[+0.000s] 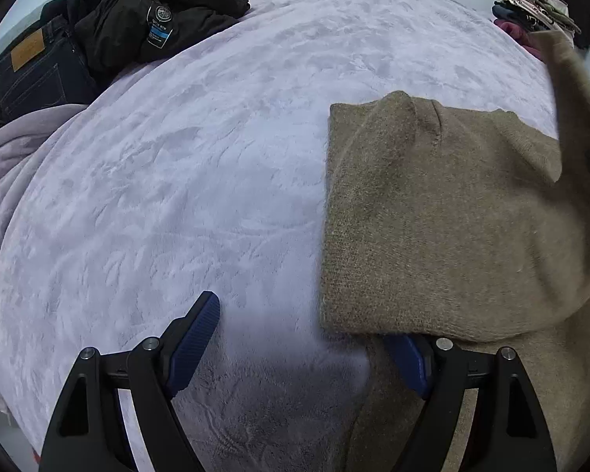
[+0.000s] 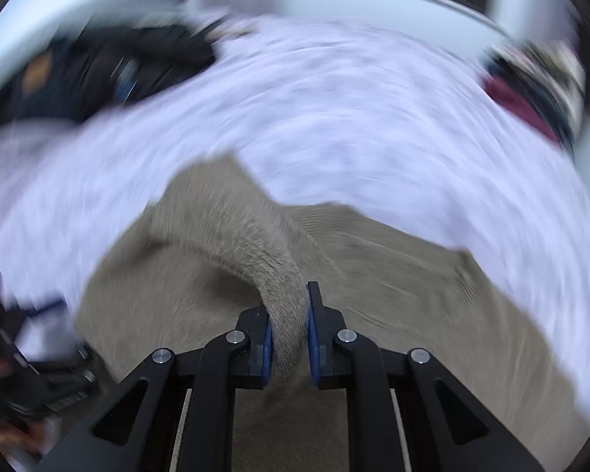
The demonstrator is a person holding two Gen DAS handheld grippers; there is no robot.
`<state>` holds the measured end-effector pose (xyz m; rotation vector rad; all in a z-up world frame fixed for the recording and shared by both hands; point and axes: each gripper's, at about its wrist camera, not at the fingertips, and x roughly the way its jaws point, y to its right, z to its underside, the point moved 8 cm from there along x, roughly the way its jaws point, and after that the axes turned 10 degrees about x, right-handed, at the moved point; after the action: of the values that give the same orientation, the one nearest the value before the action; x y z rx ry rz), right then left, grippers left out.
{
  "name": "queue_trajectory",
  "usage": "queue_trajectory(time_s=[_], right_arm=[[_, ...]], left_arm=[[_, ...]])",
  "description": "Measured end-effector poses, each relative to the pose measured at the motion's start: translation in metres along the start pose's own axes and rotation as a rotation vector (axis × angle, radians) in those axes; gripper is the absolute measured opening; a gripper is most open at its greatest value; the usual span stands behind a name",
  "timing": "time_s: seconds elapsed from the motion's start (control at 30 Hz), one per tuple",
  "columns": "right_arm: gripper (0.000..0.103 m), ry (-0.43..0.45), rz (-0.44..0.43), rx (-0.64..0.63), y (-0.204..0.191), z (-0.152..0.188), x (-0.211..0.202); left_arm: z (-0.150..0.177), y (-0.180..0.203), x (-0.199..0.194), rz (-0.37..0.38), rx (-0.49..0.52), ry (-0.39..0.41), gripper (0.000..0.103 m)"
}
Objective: Fold small clothes
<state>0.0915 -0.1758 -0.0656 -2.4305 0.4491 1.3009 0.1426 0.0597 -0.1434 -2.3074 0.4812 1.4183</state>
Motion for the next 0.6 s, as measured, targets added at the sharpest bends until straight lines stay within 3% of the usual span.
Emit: queue_trajectory(time_s=[0.07,0.17,0.27,0.33,0.4,0.43,0.47,0.5,0.6], right_arm=[[0.015,0.007,-0.048,0.198,0.045,0.001,-0.008],[0.016,-0.074,-0.113,0.481,0.112,0.032,0.003],[0.028,-0.157,-0.223,0.688,0.145,0.063,0.013],[0.057,-0.134,-0.310,0.760,0.150,0.067,0.009],[0.060,-0.109,-0.333,0.802,0.152,0.066,0.006],[0.054,-0.115,-0.327,0.829,0.154,0.064,0.008],[0.042,-0.136,-0.315,0.860,0.156,0.063,0.011],[0.006,-0.143,-0.309,0.861,0.155,0.058,0.011],[0.006,-0.064,-0.305,0.697,0.147,0.028,-0.012]], left_arm=[[0.000,-0.002,0.002,-0.002,-0.008,-0.004,0.083],[-0.001,-0.002,0.003,0.002,0.001,-0.006,0.083],[-0.001,0.001,0.004,-0.018,0.025,-0.008,0.083],[-0.003,0.000,0.005,-0.027,0.029,-0.010,0.083],[-0.005,0.001,0.003,-0.046,0.031,-0.009,0.083],[-0.006,0.001,0.001,-0.058,0.034,-0.006,0.083],[-0.008,0.001,-0.001,-0.076,0.037,-0.001,0.083],[-0.010,0.000,-0.003,-0.091,0.039,0.006,0.083],[-0.011,-0.001,-0.004,-0.118,0.063,0.022,0.083]])
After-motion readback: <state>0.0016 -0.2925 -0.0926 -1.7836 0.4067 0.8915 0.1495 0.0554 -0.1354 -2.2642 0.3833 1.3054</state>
